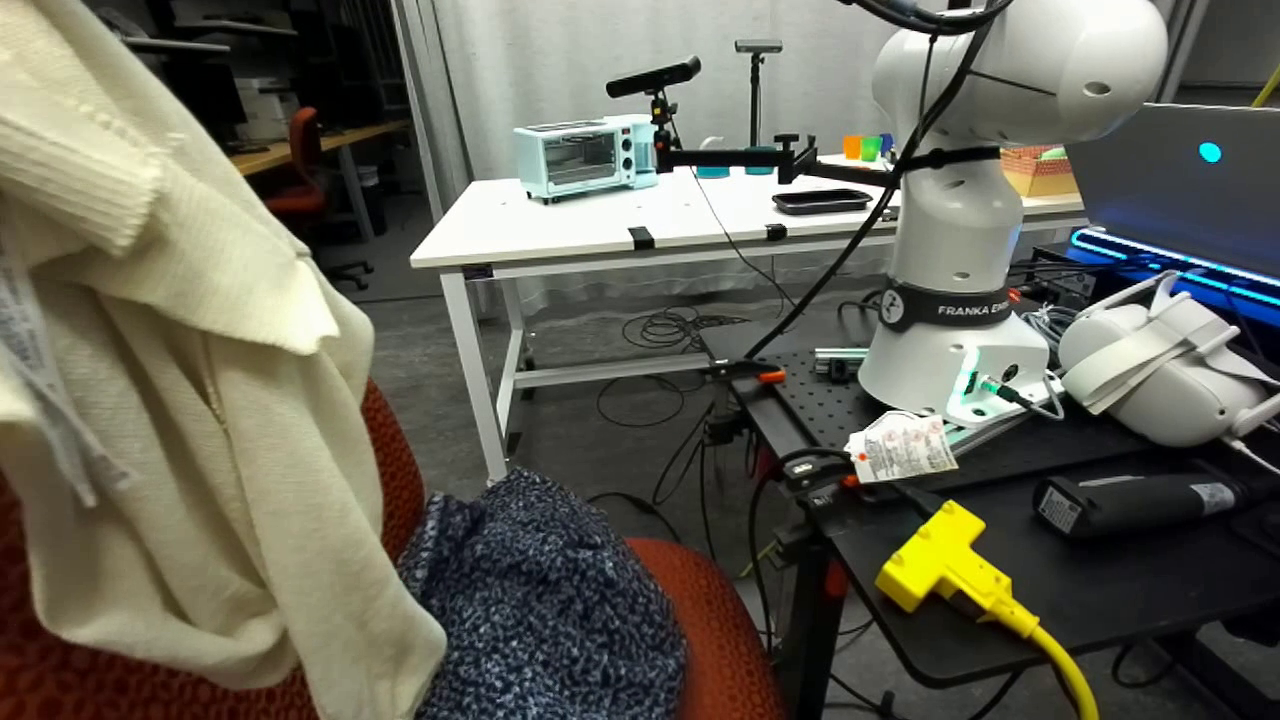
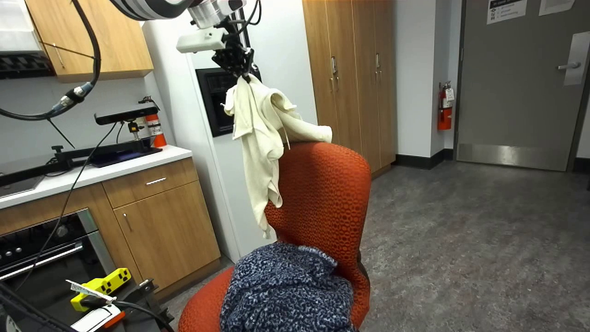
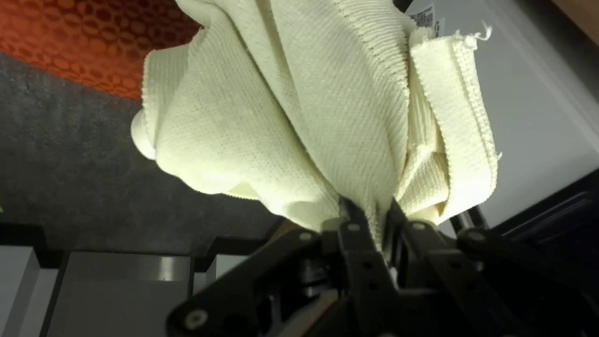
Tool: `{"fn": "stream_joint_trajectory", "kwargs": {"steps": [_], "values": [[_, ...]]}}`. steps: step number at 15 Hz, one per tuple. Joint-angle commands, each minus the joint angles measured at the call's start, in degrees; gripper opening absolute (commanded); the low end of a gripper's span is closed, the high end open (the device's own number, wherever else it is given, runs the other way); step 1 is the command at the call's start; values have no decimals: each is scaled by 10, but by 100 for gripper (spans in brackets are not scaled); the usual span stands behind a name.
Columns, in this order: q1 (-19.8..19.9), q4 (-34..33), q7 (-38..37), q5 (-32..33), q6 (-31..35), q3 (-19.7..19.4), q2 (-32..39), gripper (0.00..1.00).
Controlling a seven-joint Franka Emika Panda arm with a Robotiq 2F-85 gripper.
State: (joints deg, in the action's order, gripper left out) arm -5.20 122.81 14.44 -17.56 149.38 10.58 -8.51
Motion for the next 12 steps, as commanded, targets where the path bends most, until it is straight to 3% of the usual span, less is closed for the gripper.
{"fn": "stream_joint_trajectory", "kwargs": {"steps": [1, 12], "values": [[-33, 50, 2, -12, -76, -25, -71, 3], [-38, 66, -79, 14, -228, -31, -127, 3]]}}
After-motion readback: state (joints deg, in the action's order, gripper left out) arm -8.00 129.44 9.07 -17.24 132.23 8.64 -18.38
